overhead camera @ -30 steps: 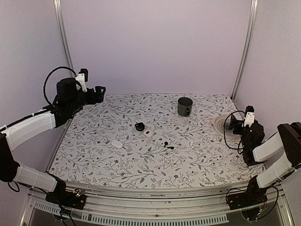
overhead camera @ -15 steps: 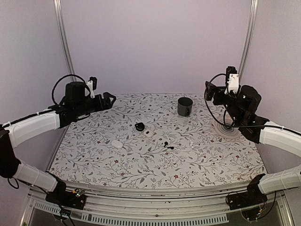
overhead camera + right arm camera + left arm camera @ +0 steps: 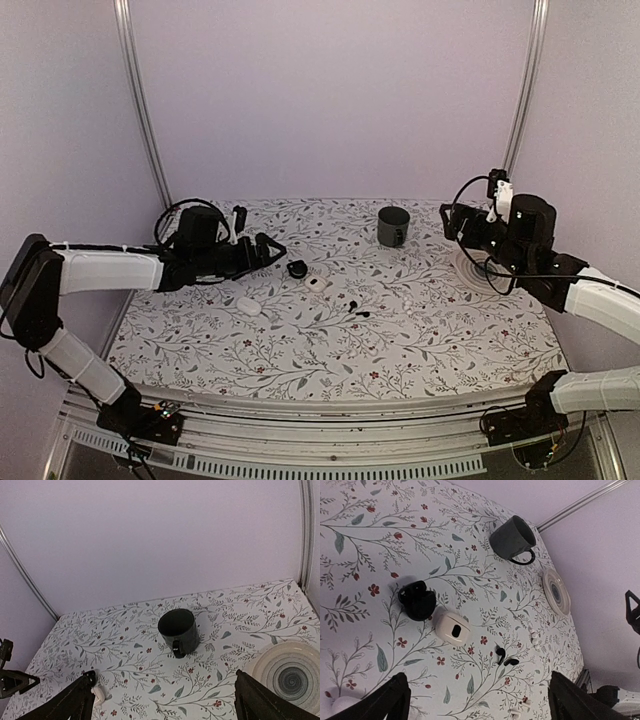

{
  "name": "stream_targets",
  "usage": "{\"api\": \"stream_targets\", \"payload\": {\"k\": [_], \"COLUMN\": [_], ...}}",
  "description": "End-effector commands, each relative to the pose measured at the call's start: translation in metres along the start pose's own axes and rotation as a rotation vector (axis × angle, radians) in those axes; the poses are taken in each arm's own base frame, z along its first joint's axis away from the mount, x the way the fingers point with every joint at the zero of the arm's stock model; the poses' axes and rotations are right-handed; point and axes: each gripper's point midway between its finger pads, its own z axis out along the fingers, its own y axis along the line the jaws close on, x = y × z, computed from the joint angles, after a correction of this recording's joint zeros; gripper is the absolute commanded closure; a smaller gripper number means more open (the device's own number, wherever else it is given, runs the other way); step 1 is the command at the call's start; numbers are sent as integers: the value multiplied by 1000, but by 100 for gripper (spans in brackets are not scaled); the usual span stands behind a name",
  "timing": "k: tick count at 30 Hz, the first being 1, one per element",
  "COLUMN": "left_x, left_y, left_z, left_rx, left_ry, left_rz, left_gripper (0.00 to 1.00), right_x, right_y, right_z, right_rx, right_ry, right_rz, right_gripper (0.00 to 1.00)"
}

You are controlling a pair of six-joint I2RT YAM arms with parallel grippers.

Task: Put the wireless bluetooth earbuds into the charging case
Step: Pick up the charging case from the center of the board.

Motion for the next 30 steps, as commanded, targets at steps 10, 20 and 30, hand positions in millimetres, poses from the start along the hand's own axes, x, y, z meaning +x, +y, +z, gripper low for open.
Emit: {"api": "stream_targets", "payload": {"k": [10,20,30], "left_x": [29,24,8], "left_y": [3,14,52], "left_z": [55,72,83], "left_rx": [7,-35,-34], "left_ry": [87,106,36], "left_rz": [-224,-126,6], "left_gripper": [4,16,43], "right_x": [142,198,201], "right_y": [88,135,130], "right_z": [62,110,110], "right_rx": [-246,-392,-387], "right_ry": [489,619,596], "right_rz": [-102,-116,-152], "right_gripper": [1,0,0]}}
